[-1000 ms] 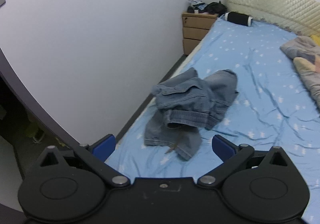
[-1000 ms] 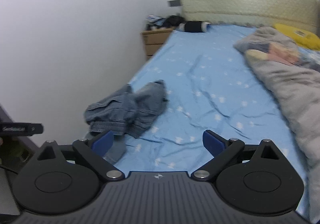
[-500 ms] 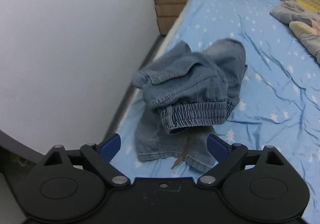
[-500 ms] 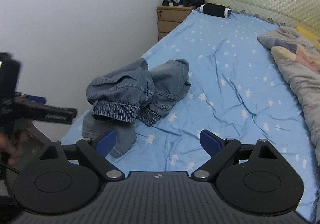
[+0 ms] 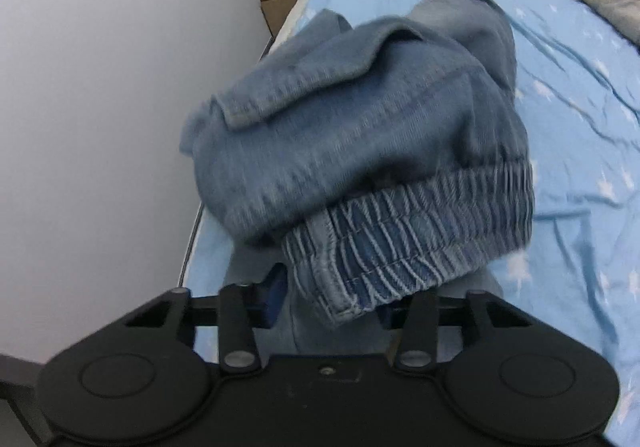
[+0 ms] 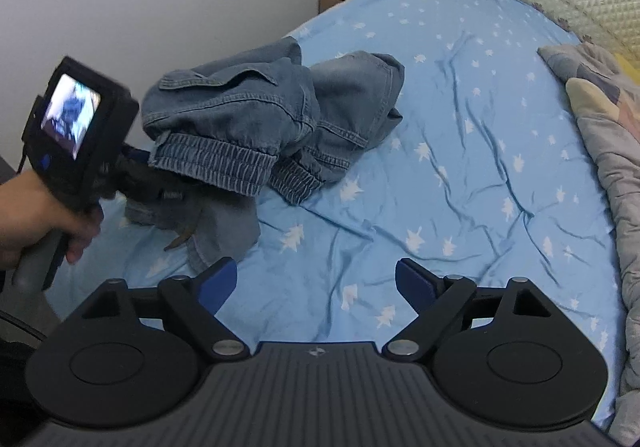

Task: Fold clothes
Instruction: 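Reach the left tool to the jeans' elastic cuff and close on it, then lift the cuff with the left tool while the right tool grasps the other cuff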

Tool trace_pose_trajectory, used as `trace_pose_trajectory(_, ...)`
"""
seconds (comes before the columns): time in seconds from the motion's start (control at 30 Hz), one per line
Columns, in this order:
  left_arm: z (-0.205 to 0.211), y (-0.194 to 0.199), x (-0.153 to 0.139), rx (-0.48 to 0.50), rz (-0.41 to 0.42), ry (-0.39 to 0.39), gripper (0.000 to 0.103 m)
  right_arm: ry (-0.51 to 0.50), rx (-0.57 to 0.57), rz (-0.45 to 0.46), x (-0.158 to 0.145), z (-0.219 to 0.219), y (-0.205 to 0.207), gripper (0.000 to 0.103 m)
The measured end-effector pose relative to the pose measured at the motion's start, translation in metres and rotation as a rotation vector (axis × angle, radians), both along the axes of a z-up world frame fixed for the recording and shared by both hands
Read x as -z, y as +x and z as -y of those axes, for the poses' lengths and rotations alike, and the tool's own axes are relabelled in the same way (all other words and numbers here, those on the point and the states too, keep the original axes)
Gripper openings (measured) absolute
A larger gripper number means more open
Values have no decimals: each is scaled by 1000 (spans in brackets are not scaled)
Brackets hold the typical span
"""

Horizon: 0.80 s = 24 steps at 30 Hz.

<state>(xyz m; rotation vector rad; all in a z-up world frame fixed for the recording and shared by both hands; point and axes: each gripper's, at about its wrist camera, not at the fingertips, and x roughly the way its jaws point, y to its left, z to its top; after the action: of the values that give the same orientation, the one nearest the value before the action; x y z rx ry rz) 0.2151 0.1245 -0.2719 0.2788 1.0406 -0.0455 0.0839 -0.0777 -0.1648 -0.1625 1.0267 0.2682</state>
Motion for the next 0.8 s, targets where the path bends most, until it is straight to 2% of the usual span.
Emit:
trace_pose_trajectory(0.1,-8,13,-21,-17,10,-51,15,19,51,-19,10,0,10,88)
trace_pose_trajectory(0.2,-18,24,-54,-40,77,-124,10,45,95,-36,21,-4,23,87)
trace_pose_trajectory(0.33,-22,42,-103,-9,172,-208,8,100,136,-10,31,-18,44,85)
trace_pose_trajectory(0.5,-14,72,-158,102,208,-327,8,230,205,12,40,-36,69,85)
trace_pose_trajectory(0.63,-3,93,-190,164,212,-404,8,325,270,17,48,-52,88,85)
trace_pose_trajectory(0.7,4,100,-202,191,228,-413,8,336,308,46,49,-57,97,85)
trace_pose_trajectory(0.8,14,104,-216,223,246,-421,8,301,362,65,59,-59,110,85)
